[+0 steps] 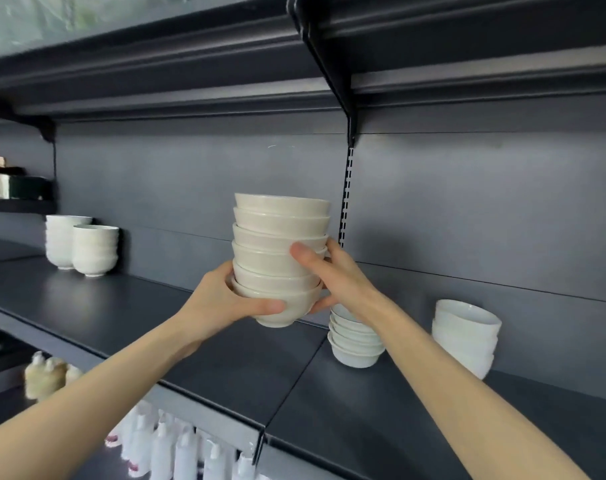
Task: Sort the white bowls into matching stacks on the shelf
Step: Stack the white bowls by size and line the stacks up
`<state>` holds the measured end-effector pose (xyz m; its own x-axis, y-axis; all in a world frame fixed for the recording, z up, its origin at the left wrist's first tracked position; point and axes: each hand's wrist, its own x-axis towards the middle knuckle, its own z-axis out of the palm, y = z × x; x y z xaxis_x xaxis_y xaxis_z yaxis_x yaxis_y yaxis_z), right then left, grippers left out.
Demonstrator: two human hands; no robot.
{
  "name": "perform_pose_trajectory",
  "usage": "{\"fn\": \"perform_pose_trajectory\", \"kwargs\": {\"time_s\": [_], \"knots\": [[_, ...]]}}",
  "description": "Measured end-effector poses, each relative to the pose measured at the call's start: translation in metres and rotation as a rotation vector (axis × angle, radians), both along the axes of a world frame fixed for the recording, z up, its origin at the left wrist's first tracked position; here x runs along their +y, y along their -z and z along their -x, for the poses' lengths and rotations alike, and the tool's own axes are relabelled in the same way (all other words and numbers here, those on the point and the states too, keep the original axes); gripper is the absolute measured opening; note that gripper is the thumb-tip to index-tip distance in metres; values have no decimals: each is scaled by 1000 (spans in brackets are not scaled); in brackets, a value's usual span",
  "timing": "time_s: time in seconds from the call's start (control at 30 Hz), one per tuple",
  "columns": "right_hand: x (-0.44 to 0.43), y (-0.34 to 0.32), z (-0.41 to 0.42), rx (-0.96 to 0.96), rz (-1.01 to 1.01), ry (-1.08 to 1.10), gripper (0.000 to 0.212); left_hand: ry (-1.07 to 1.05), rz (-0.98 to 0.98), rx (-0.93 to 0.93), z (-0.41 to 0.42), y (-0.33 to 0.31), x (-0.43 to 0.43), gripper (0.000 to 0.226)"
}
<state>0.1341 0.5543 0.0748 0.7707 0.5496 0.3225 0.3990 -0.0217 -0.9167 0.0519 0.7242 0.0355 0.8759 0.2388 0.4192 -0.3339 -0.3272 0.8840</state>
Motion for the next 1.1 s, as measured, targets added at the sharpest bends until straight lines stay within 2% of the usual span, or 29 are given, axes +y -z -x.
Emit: {"fn": "perform_pose_trajectory", "kwargs": {"time_s": [0.37,0.53,0.77,1.1], "knots": [[131,25,-12,42,22,151,71,148,-11,76,-36,22,142,64],[192,46,-7,65,24,227,60,217,-33,113,-43,37,209,57],[263,42,-32,93,62,300,58,283,-10,166,-81,40,282,67],[367,47,-108,101,100,229,61,235,31,156,-139,50,380,62]]}}
